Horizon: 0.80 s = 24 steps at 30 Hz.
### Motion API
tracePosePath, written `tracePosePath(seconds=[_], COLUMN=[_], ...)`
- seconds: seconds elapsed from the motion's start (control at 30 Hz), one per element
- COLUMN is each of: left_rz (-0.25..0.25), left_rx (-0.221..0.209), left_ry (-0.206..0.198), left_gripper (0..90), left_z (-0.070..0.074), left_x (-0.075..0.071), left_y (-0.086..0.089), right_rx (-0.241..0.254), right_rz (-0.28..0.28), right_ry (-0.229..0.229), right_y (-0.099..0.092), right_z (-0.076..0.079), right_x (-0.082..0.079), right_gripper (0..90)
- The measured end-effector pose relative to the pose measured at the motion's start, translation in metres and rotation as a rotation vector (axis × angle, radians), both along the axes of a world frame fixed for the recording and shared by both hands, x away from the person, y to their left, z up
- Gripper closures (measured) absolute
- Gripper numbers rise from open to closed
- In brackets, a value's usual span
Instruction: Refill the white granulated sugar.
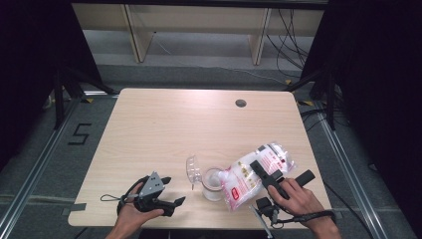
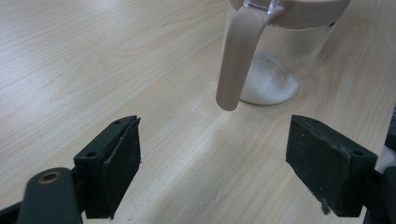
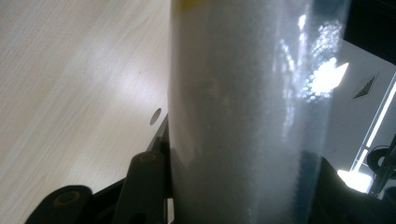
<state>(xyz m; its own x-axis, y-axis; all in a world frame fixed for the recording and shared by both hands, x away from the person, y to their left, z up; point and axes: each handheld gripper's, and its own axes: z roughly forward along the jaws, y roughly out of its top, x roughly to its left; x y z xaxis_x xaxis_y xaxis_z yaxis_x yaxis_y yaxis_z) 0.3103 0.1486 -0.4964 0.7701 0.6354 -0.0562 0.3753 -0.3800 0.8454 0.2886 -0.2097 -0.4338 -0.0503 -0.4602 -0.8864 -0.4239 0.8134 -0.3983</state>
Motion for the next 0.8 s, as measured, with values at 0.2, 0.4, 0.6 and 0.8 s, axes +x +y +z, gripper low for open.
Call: tracePosePath(seconds=[0.2,0.4,0.6,0.8], left_rz=[-0.003,-0.004,0.0,0.001], left_rx=[0.001,-0.003,-0.006,-0.006], left_ry=[0.004,0.006,0.002,0.002], left_gripper=[17.7,17.7,17.7,17.7], left_z=[-0.0002,-0.0003,-0.0005,-0.0003], left_x=[0.0003,0.0002,0.0,0.0], left_y=[0.0,-0.0002,-0.0005,-0.0003], right_rx=[-0.004,0.002,-0.005,-0.026], right_rz=[-0.002,-0.006,-0.003,0.017], right_ry=[0.012,0.01,0.012,0.008], right_y=[-0.0004,-0.0015,-0.0018,0.0003], right_z=[0.0006,0.0,0.0009,0.0034], right_x=[0.0009,0.0016,0.002,0.0026], right_gripper=[63.3,63.5,63.6,63.7])
